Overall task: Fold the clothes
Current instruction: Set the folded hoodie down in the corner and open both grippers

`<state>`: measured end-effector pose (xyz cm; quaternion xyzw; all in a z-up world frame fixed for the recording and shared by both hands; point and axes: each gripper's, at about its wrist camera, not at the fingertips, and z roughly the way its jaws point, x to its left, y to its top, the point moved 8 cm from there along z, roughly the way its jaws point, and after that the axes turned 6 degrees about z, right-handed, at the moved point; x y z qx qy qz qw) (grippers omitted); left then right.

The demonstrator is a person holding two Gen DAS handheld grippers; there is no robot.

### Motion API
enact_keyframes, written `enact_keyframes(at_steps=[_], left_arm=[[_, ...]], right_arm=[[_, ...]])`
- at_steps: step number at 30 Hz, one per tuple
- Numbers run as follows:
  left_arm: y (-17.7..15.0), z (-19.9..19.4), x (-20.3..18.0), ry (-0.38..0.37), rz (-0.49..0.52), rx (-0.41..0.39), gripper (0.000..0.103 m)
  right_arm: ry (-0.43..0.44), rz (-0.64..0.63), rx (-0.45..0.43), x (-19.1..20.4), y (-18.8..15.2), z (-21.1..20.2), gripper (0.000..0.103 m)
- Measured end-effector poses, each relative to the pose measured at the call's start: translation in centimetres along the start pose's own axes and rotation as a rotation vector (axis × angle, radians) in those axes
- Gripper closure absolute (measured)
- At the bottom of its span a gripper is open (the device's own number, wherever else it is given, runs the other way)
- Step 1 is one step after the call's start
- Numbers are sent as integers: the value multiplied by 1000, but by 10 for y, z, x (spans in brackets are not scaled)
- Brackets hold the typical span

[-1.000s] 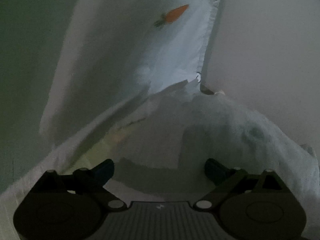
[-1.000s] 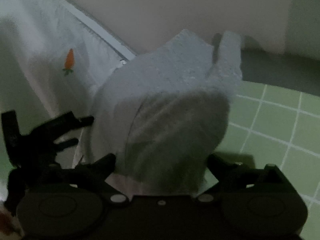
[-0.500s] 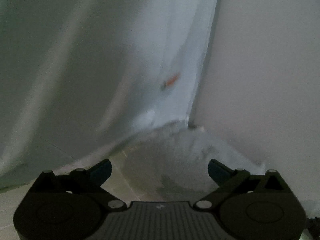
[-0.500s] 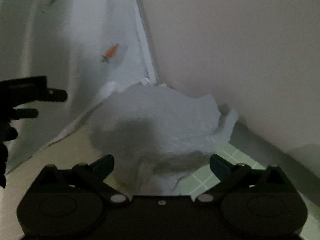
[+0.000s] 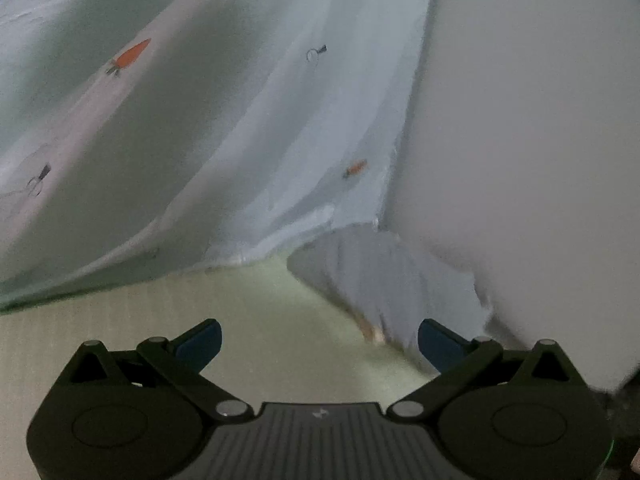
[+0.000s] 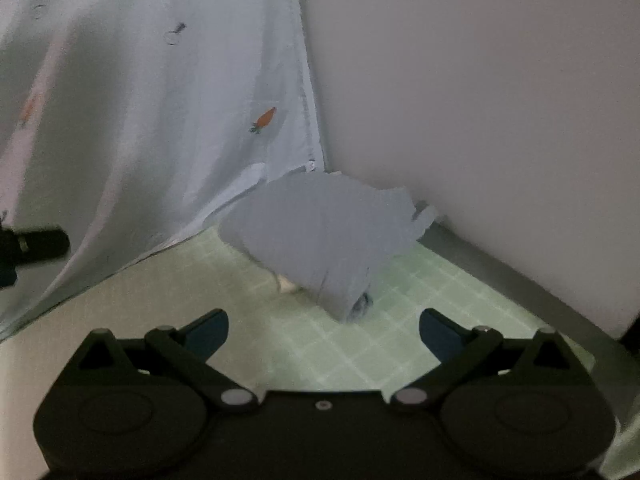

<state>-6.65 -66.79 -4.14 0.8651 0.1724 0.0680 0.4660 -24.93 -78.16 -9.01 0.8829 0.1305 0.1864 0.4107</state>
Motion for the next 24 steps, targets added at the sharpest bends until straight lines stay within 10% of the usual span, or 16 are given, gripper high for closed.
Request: enact_keyframes(at_steps=[24], left_arm=[[-81,-116,-7,-36,143,-10,0]], right_arm=[[-61,8,7,19,-85,-116,0]])
